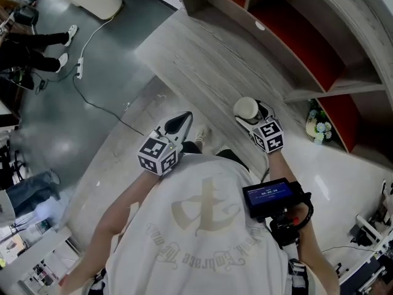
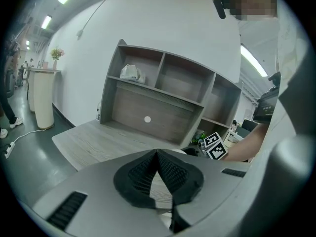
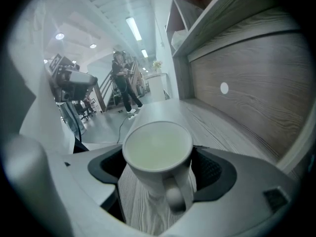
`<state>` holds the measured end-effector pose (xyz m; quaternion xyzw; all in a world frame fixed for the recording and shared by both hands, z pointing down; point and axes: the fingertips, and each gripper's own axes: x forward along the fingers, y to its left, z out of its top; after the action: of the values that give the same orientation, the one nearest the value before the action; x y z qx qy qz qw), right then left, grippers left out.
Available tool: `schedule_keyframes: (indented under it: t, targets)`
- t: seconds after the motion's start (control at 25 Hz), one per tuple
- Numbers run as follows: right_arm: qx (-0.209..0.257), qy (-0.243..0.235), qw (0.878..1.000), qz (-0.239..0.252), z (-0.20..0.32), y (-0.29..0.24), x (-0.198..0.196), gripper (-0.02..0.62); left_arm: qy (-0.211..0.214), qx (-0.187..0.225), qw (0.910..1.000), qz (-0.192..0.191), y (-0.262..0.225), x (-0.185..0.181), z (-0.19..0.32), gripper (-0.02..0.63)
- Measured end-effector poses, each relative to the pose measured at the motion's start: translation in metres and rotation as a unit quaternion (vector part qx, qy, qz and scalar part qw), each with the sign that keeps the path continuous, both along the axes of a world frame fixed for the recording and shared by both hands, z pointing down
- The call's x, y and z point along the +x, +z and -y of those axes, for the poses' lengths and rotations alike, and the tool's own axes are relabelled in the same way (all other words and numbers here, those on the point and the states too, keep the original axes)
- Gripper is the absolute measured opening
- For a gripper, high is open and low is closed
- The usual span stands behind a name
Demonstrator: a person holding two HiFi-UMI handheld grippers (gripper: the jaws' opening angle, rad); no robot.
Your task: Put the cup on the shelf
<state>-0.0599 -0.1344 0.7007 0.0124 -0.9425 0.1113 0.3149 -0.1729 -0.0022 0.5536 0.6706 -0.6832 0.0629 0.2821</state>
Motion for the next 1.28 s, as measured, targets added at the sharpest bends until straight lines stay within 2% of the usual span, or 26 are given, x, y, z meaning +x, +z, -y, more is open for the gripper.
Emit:
schedule_keyframes:
  t: [0.84,1.28]
  targets:
    - [0.017,0.099,0.993,0.056,0.009,-0.079,0.045,0.414,0.103,0.030,0.9940,-0.023,-0.008,0.034,0.051,0.002]
    - [0.029,0.178,0.978,0.104,0.024,-0.130,0.071,0.414,0.171,0.044,0.9837,-0.035,-0.010,0.052,0.084,0.002]
